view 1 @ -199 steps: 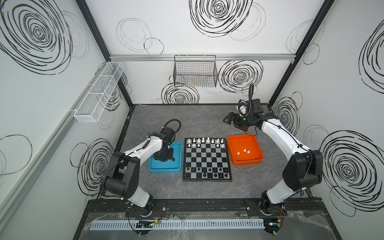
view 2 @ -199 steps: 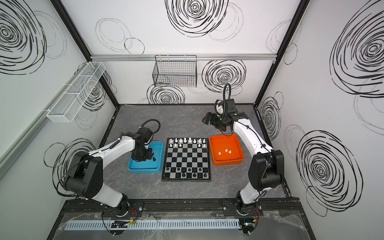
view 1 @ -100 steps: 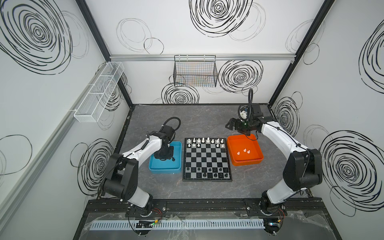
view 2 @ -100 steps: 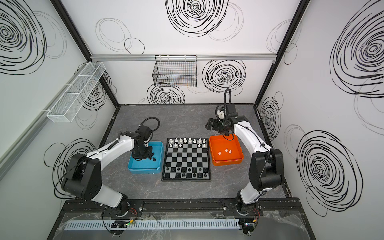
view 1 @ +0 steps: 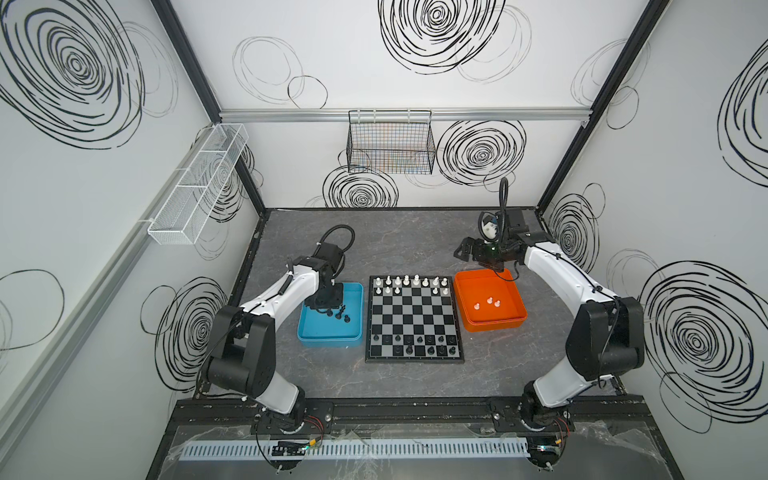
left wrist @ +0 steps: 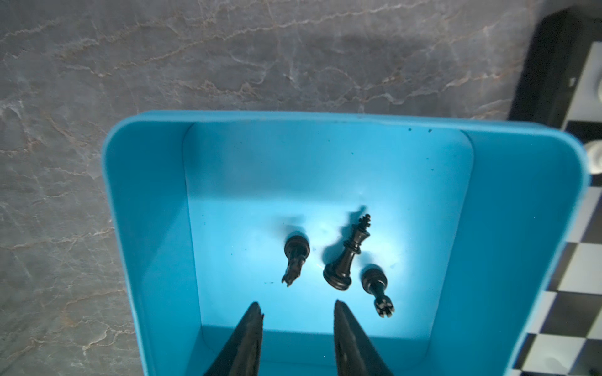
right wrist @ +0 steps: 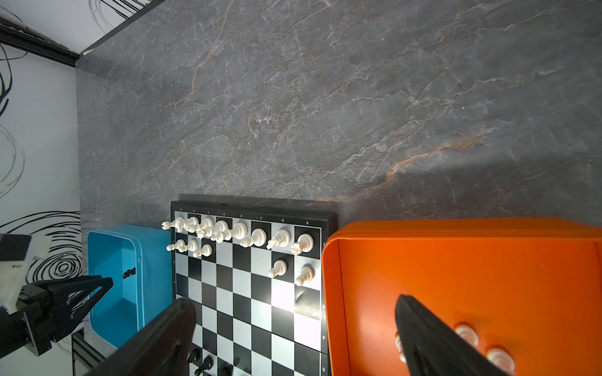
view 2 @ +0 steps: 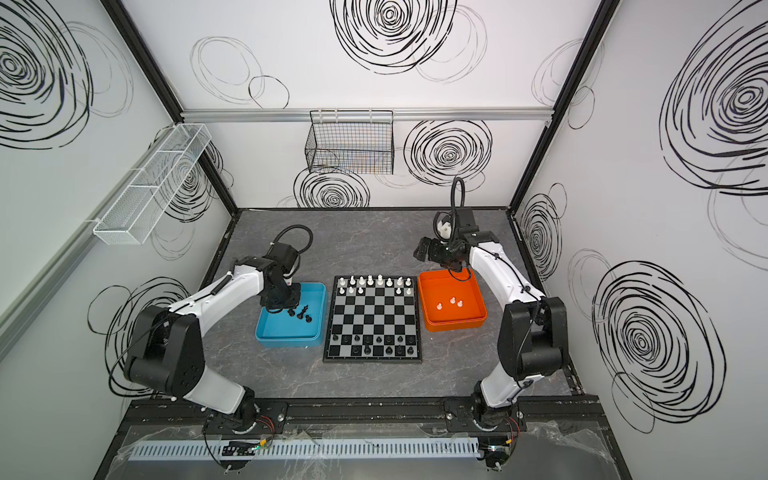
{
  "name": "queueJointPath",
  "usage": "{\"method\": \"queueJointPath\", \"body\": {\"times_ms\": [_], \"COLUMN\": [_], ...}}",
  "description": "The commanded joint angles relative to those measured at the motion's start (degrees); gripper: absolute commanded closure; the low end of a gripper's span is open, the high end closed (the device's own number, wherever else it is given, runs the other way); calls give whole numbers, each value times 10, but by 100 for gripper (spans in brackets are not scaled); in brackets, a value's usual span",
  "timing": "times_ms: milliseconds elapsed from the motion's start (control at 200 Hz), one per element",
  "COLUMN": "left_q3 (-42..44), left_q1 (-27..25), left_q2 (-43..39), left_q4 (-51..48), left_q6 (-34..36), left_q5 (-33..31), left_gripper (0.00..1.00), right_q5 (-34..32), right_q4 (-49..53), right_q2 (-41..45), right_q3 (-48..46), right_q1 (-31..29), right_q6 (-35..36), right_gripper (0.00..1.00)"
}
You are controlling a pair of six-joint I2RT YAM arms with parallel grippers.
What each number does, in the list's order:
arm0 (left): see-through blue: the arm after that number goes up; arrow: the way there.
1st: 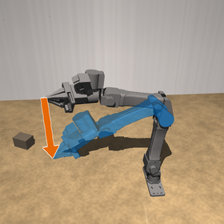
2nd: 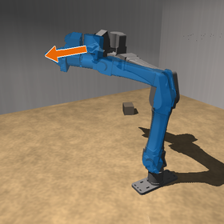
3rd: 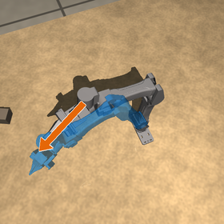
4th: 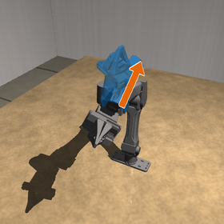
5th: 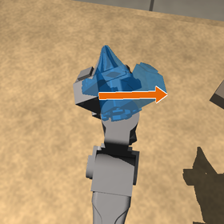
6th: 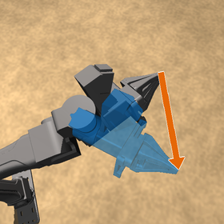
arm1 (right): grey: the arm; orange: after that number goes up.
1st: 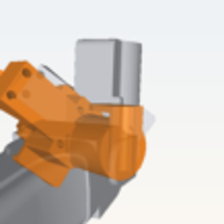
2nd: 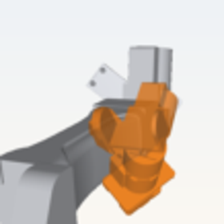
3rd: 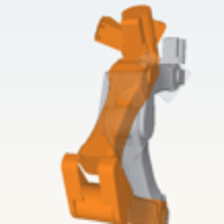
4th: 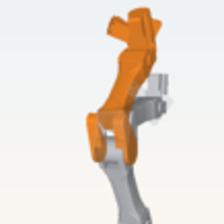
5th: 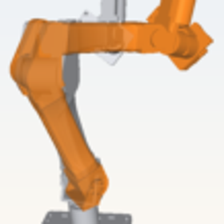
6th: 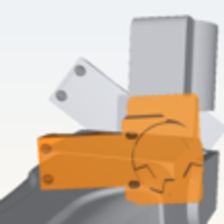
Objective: Set up the chess pieces on the board
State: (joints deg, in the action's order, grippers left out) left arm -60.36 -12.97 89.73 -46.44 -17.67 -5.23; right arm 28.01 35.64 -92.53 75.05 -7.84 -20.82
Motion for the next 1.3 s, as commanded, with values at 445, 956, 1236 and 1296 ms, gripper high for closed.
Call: {"method": "queueJointPath", "body": {"times_ms": [445, 956, 1236, 1296], "left_q3": [30, 30, 19, 17], "left_q1": [6, 6, 6, 6], "left_q2": [44, 59, 71, 72], "left_q4": [41, 52, 51, 50], "left_q6": [24, 23, 26, 27], "left_q5": [0, 4, 0, 0], "left_gripper": [71, 77, 81, 85], "right_q5": [-9, -7, -5, -5], "right_q4": [5, 4, 4, 5], "right_q2": [3, 0, -5, -5], "right_q3": [-14, -27, -30, -29], "right_q1": [4, 7, 11, 11], "right_q6": [1, 7, 9, 10], "right_gripper": [0, 0, 0, 0]}}
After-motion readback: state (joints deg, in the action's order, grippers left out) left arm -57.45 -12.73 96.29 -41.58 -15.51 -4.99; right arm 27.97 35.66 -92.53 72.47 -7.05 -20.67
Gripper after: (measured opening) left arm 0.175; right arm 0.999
